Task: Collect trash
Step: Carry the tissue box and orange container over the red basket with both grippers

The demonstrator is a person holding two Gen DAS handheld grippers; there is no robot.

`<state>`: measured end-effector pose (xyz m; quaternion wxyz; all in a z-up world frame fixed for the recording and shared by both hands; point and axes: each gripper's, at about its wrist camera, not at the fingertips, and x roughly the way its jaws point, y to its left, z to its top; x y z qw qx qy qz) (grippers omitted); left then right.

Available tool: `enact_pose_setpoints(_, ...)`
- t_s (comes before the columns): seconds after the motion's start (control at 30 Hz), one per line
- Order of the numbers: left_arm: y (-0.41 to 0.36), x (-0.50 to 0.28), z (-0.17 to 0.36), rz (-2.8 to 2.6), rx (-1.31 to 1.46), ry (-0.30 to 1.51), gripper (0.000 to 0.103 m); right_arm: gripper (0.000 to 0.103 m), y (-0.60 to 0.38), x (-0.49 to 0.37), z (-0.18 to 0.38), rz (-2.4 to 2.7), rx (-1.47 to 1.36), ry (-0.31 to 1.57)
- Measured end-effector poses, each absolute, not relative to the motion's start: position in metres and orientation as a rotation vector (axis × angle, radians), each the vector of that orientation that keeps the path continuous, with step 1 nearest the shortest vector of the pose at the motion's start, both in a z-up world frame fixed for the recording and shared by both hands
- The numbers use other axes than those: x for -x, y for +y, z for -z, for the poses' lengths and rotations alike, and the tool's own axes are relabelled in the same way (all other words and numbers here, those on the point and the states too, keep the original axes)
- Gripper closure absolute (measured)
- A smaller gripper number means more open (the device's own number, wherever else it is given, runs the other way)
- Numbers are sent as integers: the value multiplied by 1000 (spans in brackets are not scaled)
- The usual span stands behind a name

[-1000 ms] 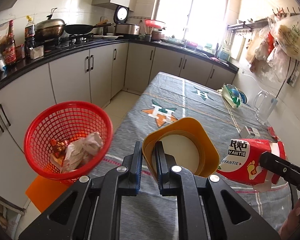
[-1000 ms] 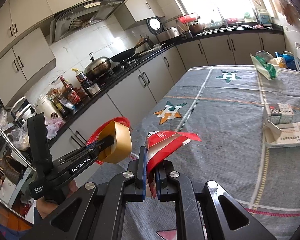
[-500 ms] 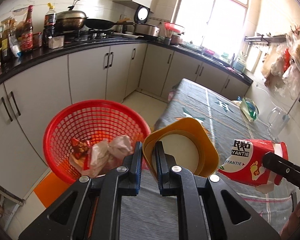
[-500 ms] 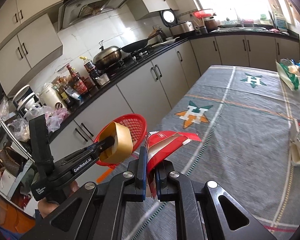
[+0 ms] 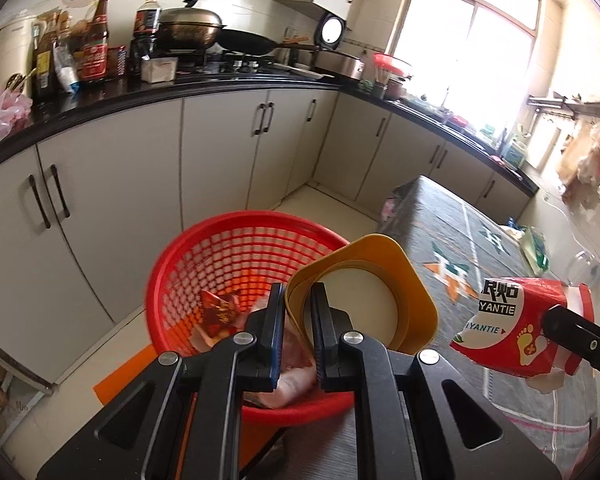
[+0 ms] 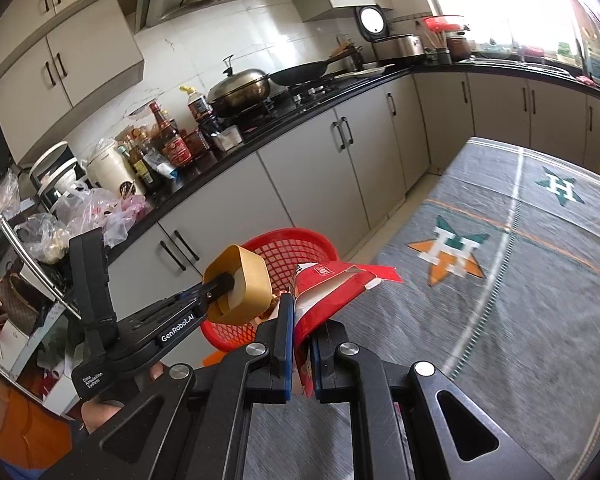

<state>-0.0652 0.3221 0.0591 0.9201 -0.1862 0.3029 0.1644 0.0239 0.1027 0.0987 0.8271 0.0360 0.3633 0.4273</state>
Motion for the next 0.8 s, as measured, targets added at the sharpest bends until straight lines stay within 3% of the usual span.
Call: enact_pose_setpoints(0.8,372,44,-25,-366,426,707,91,95,178,-51,-72,-904,6,853)
